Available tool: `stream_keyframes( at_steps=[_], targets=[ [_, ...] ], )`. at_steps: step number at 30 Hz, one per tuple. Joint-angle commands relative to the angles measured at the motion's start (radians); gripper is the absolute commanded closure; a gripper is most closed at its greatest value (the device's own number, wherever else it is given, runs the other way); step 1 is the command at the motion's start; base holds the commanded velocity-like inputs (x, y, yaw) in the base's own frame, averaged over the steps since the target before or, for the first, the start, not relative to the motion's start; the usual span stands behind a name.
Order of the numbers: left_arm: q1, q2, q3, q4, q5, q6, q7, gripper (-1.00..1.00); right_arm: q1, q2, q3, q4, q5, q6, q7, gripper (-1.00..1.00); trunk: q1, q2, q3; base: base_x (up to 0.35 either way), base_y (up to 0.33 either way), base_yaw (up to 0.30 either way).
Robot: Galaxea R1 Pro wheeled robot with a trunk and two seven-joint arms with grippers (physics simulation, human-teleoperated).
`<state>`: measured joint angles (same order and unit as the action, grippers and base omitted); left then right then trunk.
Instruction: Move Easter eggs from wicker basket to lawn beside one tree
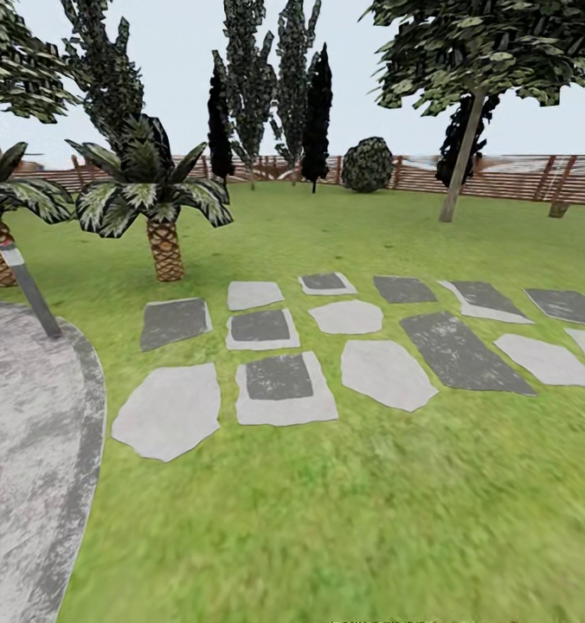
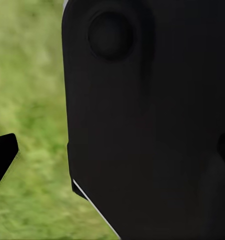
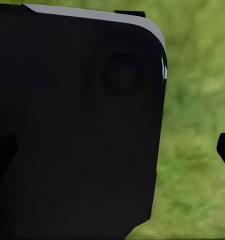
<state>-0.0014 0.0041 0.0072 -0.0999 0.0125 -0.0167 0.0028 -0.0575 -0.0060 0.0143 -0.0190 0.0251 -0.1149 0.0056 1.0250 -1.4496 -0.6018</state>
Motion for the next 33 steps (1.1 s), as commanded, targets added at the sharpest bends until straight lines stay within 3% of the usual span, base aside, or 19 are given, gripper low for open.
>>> stream_keyframes(
  at_steps=[1, 33],
  targets=[
    [0.0, 0.0, 0.0, 0.0, 0.001, -0.002, 0.0, -1.0, -0.001, 0.0, 0.001, 0.002, 0.003, -0.003, 0.001, -1.0, 0.0, 0.0, -0.002, 0.019, 0.004, -0.206],
    [0.0, 0.001, 0.002, -0.001, 0.001, -0.002, 0.0, -1.0, -0.001, 0.0, 0.001, 0.003, 0.003, -0.003, 0.001, -1.0, 0.0, 0.0, -0.028, 0.001, 0.0, -0.225]
  ],
)
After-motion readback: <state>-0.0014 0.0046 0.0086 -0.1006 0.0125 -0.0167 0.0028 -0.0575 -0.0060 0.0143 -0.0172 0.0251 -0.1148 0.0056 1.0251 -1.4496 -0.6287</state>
